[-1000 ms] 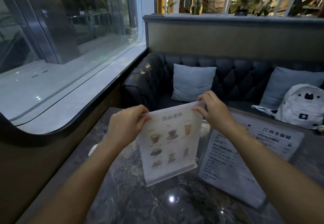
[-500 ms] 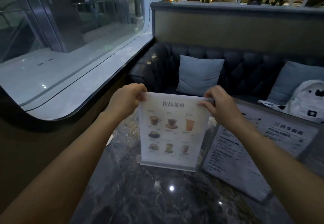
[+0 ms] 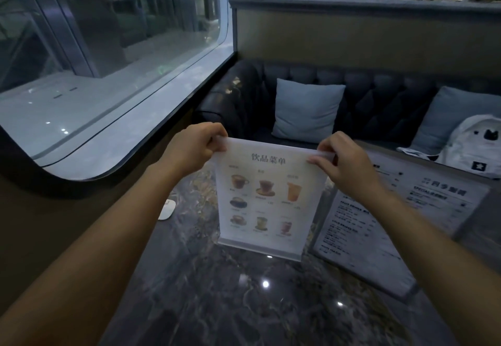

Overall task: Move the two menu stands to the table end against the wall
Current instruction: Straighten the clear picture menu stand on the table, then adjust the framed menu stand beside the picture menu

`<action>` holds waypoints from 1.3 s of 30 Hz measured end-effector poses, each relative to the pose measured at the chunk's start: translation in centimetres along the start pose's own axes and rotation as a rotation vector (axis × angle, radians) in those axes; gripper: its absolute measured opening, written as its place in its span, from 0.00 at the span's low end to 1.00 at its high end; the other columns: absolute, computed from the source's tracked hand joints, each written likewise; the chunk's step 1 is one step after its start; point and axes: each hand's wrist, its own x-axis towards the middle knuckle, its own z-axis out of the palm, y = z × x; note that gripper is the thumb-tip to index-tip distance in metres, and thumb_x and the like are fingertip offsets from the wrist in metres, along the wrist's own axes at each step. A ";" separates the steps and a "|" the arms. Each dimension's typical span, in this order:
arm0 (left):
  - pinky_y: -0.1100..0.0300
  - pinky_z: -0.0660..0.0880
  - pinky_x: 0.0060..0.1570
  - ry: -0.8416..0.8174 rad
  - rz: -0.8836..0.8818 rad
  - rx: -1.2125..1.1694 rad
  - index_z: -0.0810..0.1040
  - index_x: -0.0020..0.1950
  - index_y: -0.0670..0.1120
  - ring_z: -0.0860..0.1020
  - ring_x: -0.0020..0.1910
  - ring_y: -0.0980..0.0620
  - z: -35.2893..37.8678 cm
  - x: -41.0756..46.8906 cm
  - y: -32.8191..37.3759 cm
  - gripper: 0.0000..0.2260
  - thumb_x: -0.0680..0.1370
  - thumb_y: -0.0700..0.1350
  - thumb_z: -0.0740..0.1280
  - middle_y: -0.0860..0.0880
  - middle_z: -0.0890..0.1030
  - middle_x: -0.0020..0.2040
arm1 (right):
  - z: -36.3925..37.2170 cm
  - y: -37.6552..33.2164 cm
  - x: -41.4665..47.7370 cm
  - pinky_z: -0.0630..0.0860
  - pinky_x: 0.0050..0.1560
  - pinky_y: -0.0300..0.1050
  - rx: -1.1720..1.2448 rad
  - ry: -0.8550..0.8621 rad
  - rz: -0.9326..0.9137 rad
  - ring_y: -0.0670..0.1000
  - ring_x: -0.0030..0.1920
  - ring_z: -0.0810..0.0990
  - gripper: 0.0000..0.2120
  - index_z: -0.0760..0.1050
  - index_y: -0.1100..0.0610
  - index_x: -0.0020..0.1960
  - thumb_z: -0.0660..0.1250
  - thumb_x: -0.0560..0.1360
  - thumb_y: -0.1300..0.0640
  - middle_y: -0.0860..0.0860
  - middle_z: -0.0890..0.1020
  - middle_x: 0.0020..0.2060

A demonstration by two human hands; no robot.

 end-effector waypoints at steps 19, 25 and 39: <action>0.55 0.72 0.36 -0.158 -0.043 -0.083 0.76 0.43 0.53 0.75 0.35 0.53 -1.1 -1.2 -0.4 0.03 0.72 0.46 0.69 0.58 0.75 0.36 | -0.9 -1.1 -1.1 0.66 0.31 0.44 -0.081 -0.069 -0.031 0.49 0.33 0.69 0.10 0.71 0.59 0.42 0.68 0.71 0.53 0.49 0.72 0.37; 0.57 0.74 0.41 -0.181 -0.009 -0.162 0.77 0.46 0.55 0.77 0.44 0.55 -2.2 -1.3 0.7 0.10 0.71 0.59 0.68 0.54 0.80 0.44 | -1.6 -1.3 -1.6 0.67 0.32 0.44 -0.100 -0.085 -0.016 0.49 0.33 0.70 0.10 0.71 0.56 0.44 0.65 0.73 0.50 0.47 0.72 0.38; 0.53 0.74 0.46 -0.235 0.266 0.039 0.75 0.56 0.49 0.77 0.48 0.48 2.4 6.0 15.6 0.15 0.75 0.56 0.63 0.47 0.80 0.52 | -8.6 1.3 -4.1 0.70 0.43 0.48 -0.266 0.083 0.119 0.56 0.42 0.77 0.12 0.75 0.63 0.51 0.65 0.74 0.54 0.59 0.80 0.43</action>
